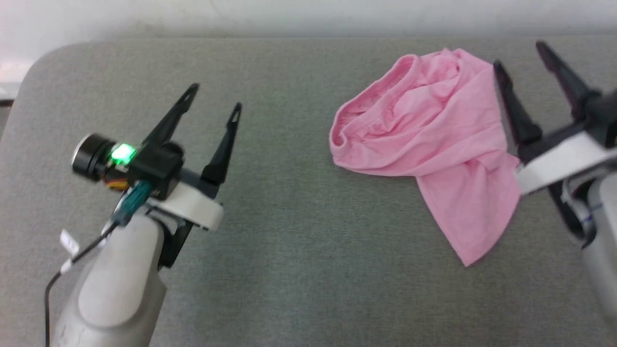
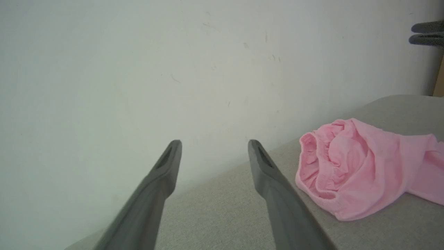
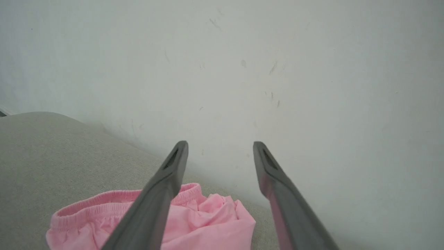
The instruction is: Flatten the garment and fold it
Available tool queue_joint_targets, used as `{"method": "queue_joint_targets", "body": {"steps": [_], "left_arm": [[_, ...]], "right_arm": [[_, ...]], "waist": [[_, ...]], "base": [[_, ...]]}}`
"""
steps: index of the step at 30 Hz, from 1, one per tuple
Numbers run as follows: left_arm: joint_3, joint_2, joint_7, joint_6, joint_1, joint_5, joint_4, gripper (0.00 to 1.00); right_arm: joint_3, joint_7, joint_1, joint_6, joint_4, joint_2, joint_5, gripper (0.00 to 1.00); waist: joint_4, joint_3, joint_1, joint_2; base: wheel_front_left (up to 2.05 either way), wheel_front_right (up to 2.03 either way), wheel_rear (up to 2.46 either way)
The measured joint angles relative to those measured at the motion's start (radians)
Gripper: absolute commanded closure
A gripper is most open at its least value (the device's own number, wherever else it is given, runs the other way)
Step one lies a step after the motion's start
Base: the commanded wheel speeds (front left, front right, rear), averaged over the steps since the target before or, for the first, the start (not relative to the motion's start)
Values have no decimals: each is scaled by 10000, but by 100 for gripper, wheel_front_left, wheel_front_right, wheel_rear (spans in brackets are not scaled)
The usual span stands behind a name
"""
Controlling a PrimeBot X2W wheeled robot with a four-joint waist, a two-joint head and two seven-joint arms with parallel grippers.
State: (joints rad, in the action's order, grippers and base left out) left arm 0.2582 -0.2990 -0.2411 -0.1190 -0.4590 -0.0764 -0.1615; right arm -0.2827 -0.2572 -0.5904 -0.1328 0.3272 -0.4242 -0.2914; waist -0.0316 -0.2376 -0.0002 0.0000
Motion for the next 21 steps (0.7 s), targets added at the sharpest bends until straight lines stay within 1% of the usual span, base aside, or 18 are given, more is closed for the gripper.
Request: {"method": "queue_joint_targets", "body": {"steps": [2,5,10,14,18,19,21], "left_arm": [[612,-192,320,-50,-611,-236,-334,0],[2253,-591,1018,-52,-1625,-940,-675,0],[4955,-1210,2276,-92,-3428,-2982,-1179,0],[7091,-1601,3308,-117,-4776,-4410,-1448,0],[9070,-1716,4240,-123,-6088,-5557,-1789,0],[9511,-1751,4464,-123,-6344,-5799,-1916,0],[9975,-1776,4867,-123,-6702,-6146,-2173,0]], "right_arm": [[740,2,914,0,-905,514,602,0],[1553,-2,2062,2,-1967,1166,1216,0],[2008,0,3673,0,-2736,1643,1871,0],[2397,0,4209,2,-3196,2117,1964,0],[2548,0,4373,2,-3557,2571,2017,0],[2510,0,4387,2,-3588,2669,2042,0],[2451,0,4412,0,-3607,2792,2080,0]], "waist": [[171,127,0,0],[383,280,0,0],[666,370,1,0],[906,311,2,0],[1205,167,2,0],[1296,122,2,0],[1484,19,2,0]], "base": [[0,0,0],[0,0,0],[0,0,0],[0,0,0],[0,0,0],[0,0,0],[0,0,0]]}}
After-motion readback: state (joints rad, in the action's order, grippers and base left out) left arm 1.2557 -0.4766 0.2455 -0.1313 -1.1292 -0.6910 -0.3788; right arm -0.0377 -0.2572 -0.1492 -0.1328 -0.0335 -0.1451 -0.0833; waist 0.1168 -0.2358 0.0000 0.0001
